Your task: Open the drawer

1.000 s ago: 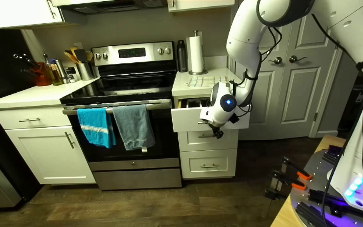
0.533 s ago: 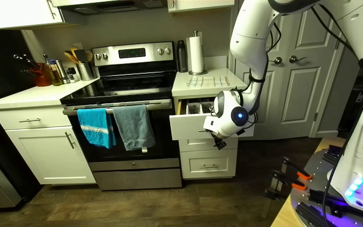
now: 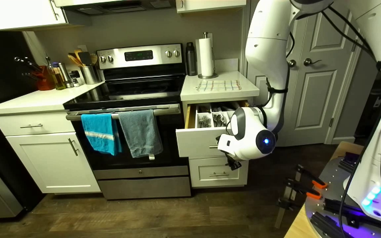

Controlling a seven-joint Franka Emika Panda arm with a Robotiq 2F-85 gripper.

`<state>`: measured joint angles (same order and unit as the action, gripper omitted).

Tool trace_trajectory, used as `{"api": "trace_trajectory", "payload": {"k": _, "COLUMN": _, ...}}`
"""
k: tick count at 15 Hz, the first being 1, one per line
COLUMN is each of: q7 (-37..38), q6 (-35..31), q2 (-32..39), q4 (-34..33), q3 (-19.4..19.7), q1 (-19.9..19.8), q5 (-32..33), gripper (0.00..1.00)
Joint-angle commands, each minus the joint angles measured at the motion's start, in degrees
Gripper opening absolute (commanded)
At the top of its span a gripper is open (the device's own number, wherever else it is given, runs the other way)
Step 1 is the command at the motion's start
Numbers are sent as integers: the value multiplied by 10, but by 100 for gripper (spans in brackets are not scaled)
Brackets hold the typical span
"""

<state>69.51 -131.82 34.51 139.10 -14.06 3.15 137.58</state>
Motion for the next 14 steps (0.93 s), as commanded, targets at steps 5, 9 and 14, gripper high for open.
{"api": "trace_trajectory", "payload": {"k": 5, "q7": -6, "q6": 4, "q2": 1, "q4": 1, "q3": -11, "q1": -11, "q5": -1, "gripper": 100}}
{"api": "trace_trajectory", "payload": {"k": 9, "q7": -6, "q6": 4, "q2": 1, "q4": 1, "q3": -11, "q1": -11, "q5": -1, "gripper": 100}}
{"api": "trace_trajectory", "payload": {"k": 14, "q7": 54, "q6": -7, "q2": -96, "q4": 64, "q3": -38, "q1": -30, "q5": -66, "gripper": 100}}
